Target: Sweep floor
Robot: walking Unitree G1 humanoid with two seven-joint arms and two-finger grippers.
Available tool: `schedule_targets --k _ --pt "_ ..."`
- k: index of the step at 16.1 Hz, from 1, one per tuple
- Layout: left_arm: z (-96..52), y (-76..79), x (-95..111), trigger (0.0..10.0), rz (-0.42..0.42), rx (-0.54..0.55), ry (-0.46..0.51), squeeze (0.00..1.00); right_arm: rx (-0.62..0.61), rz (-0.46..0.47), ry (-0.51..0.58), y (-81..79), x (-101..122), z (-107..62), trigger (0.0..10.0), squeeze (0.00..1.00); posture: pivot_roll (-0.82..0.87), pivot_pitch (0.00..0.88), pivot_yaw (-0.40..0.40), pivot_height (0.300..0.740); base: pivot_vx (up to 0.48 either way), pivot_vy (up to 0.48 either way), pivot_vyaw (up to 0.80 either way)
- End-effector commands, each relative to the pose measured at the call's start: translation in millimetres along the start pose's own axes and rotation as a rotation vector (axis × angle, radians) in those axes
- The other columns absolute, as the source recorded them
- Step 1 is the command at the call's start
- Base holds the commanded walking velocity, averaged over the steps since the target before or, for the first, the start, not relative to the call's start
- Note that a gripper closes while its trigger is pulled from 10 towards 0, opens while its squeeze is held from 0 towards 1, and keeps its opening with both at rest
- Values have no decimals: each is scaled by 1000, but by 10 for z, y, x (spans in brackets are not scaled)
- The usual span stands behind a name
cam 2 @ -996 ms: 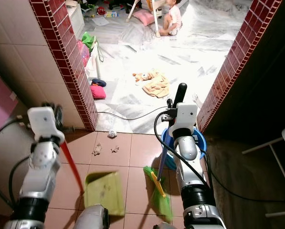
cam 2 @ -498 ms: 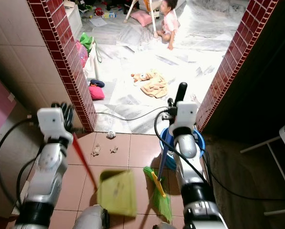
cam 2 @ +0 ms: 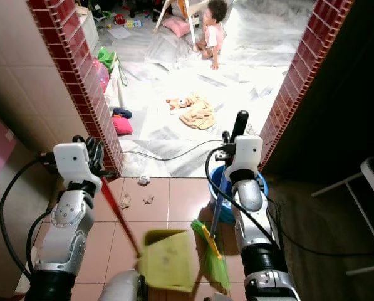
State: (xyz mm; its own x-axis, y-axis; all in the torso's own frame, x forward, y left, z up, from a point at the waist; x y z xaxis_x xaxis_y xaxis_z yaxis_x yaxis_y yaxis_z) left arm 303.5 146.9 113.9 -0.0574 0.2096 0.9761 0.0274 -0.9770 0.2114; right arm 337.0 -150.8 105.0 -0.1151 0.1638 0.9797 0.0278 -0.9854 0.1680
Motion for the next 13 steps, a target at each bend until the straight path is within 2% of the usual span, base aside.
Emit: schedule_targets --k 1,6,12,13 --pt "17 -11 178 10000 27 10 65 0 13 13 55 -52 171 90 10000 0 17 0 -15 740 0 480 0" --pt "-10 57 233 10000 50 -10 85 0 44 26 56 -161 195 107 10000 0 27 20 -28 740 0 480 0" --pt "29 157 411 10000 20 -37 142 0 59 -31 84 -120 281 183 10000 0 17 21 -37 740 0 0 0" --pt "35 180 442 10000 22 -48 152 0 67 -35 87 -130 277 178 10000 0 23 22 -44 740 0 0 669"
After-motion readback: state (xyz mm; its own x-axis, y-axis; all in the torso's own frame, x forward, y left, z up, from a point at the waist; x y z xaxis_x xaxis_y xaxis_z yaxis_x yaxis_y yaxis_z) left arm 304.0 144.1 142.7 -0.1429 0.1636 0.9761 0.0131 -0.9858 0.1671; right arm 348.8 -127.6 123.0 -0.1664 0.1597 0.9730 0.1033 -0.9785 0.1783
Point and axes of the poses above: a point about 5 cm out from each wrist's last joint towards the gripper, its own z axis pointing out of the wrist towards the gripper, its own x axis along the axis of the wrist's last joint, y = z × x, the point moved 2 cm from there along z, pointing out of the wrist towards the gripper, and after that the axes turned 9 degrees about -z, right-handed, at the moved point
